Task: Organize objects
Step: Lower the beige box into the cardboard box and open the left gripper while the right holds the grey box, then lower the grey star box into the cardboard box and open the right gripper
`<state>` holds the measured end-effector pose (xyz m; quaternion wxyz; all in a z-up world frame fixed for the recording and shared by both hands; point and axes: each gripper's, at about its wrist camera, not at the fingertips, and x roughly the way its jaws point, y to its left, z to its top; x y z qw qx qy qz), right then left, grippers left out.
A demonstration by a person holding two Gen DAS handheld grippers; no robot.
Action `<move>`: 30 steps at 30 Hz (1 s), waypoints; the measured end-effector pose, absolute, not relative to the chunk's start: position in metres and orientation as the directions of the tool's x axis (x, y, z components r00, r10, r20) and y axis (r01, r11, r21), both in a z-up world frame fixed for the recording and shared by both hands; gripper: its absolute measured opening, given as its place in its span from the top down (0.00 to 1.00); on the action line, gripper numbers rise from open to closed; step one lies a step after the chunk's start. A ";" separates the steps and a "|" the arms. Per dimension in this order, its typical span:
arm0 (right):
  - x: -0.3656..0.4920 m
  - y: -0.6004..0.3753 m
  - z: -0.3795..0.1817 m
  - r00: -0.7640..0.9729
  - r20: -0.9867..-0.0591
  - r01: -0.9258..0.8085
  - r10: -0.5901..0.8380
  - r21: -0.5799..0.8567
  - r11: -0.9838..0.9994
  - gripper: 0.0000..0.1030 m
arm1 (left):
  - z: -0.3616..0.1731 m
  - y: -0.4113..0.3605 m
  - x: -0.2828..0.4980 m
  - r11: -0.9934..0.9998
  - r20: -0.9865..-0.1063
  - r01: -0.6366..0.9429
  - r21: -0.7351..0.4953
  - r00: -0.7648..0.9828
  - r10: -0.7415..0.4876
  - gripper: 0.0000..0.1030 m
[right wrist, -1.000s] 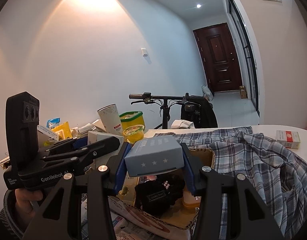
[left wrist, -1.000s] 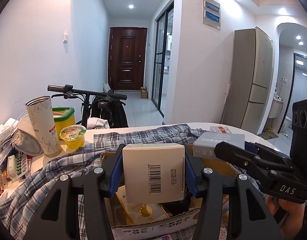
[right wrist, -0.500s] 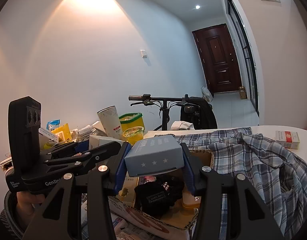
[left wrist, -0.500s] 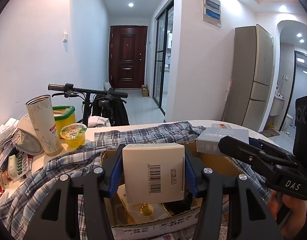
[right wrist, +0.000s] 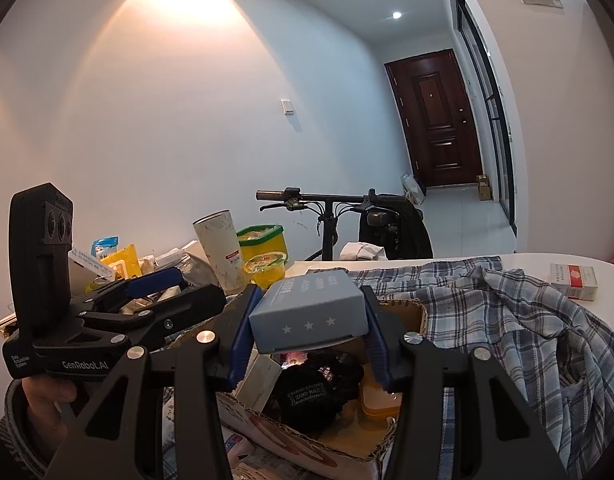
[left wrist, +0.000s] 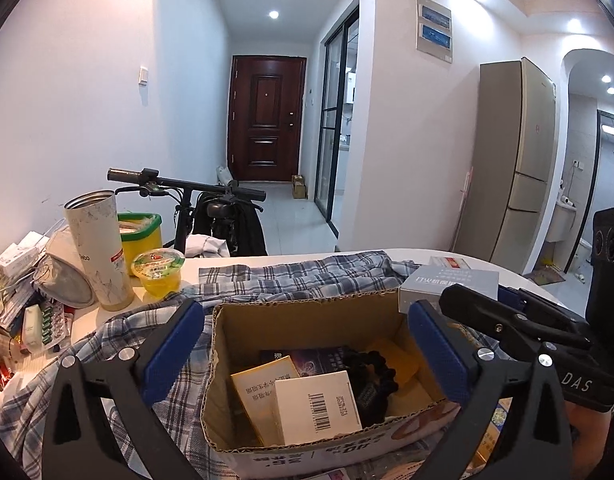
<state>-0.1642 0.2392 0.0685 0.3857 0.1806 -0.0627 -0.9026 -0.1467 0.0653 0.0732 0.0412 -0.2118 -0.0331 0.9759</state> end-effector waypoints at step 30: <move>-0.161 0.234 0.067 -0.695 -0.322 0.614 -0.643 0.201 -0.763 0.00 | 0.075 0.053 -0.146 -0.991 -0.405 -0.047 -0.125 -0.909 0.094 0.00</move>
